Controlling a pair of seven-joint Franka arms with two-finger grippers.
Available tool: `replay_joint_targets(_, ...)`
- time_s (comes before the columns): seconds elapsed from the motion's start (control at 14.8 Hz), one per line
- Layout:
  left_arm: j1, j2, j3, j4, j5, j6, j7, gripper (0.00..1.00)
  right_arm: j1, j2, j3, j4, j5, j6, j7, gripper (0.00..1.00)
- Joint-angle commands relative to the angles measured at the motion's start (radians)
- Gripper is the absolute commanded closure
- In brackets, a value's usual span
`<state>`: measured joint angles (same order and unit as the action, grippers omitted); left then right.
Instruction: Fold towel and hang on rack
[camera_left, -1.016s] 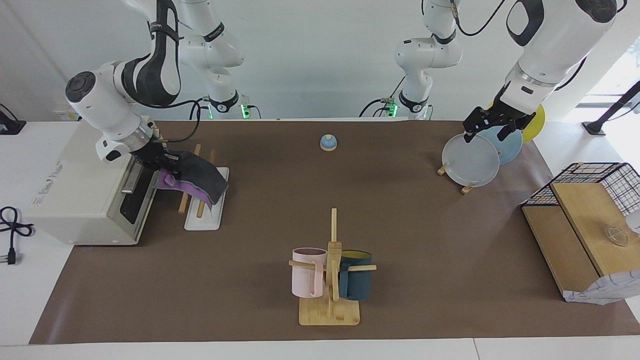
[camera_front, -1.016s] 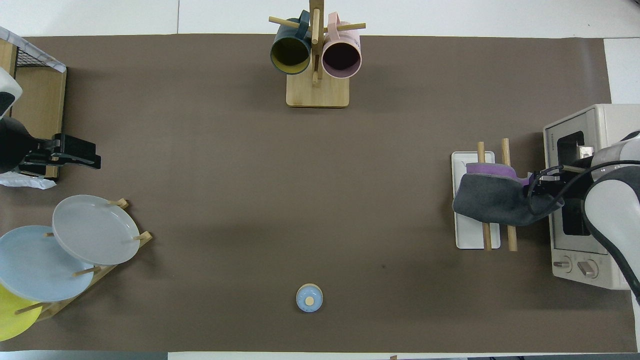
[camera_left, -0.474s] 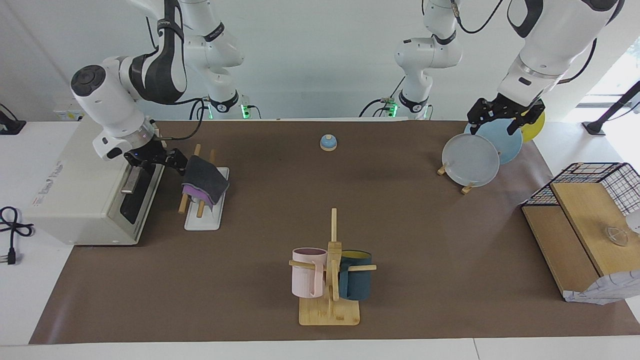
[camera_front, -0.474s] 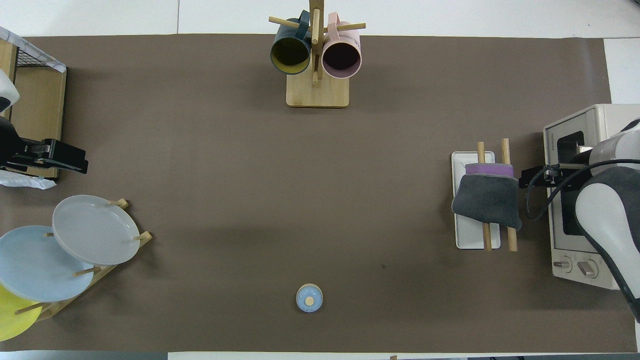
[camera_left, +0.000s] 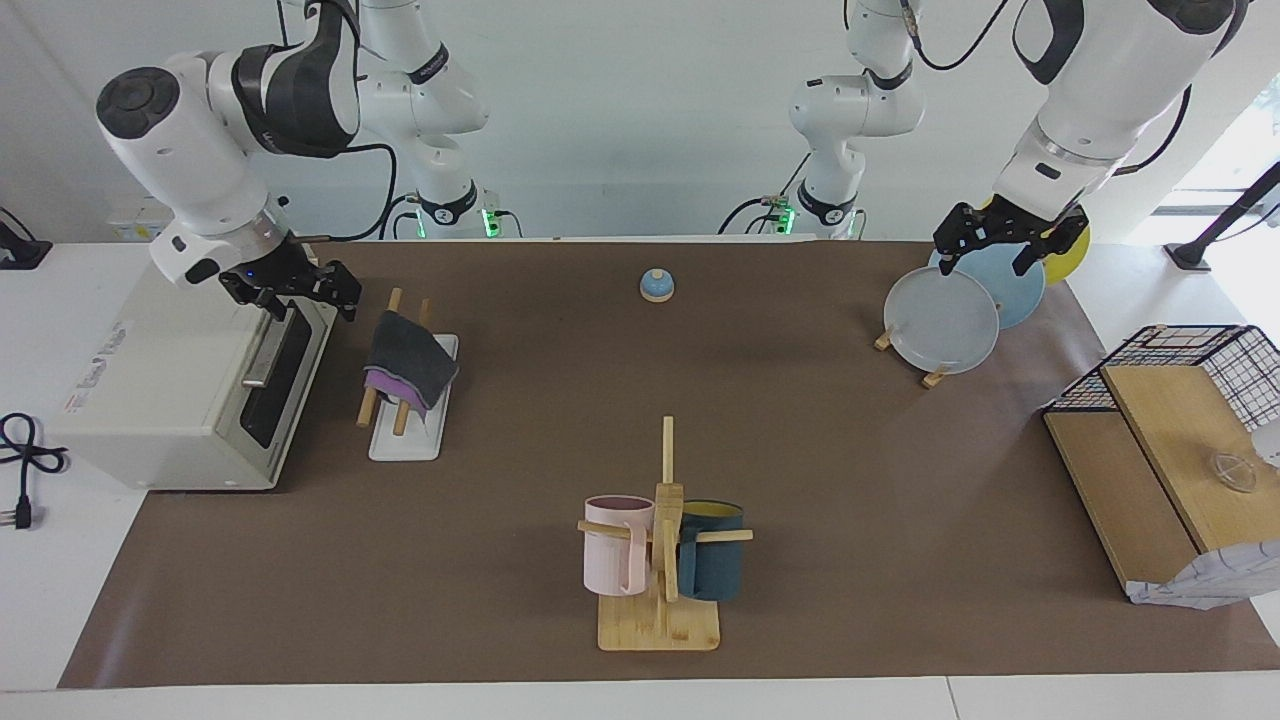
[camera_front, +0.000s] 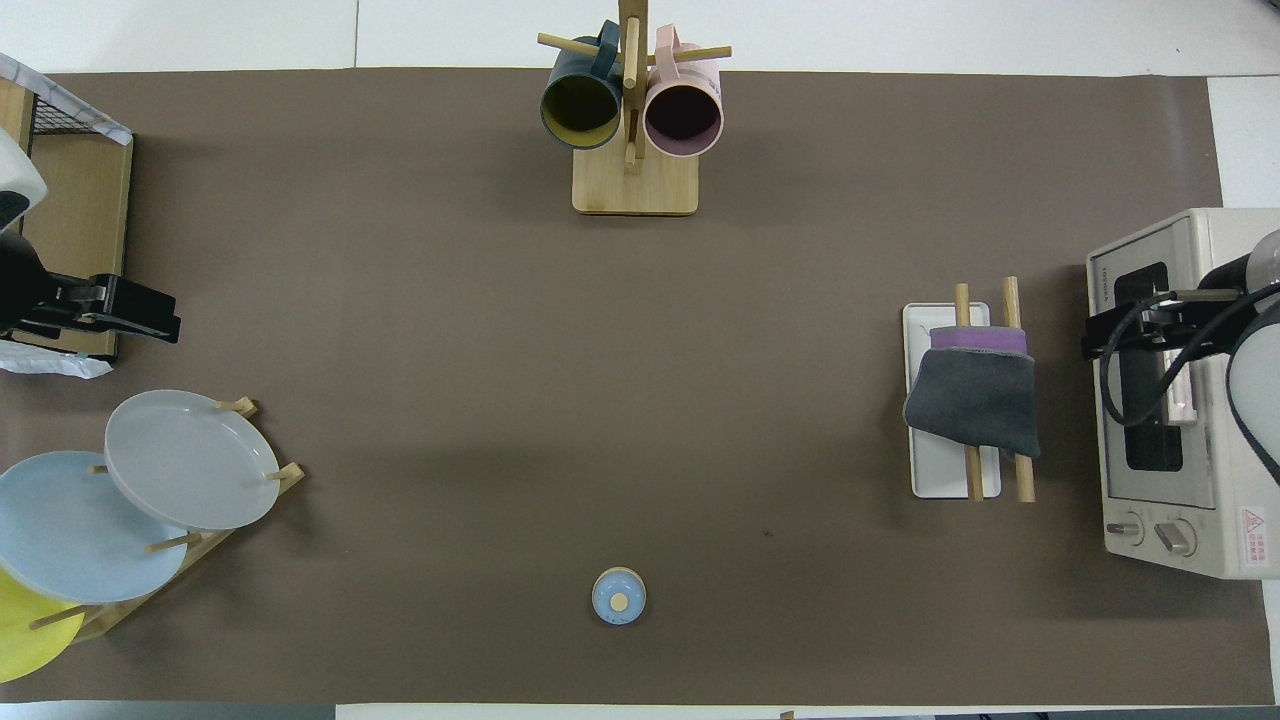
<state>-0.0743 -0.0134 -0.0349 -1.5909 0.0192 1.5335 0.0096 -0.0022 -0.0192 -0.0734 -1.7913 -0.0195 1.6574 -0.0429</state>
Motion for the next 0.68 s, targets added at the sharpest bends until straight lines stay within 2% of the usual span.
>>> replay_joint_targets(0.0, -0.008, 0.001, 0.012, -0.008, 0.013, 0.053, 0.009, 0.00, 0.002, 0.077, 0.009, 0.143, -0.025, -0.080, -0.008, 0.00)
replay_joint_targets(0.07, -0.013, 0.000, 0.012, -0.014, 0.013, 0.050, 0.010, 0.00, 0.023, 0.087, 0.021, 0.194, -0.016, -0.147, -0.003, 0.00)
replay_joint_targets(0.61, -0.005, -0.007, 0.010, -0.018, 0.007, 0.054, 0.009, 0.00, 0.036, 0.093, 0.020, 0.213, -0.013, -0.119, 0.003, 0.00)
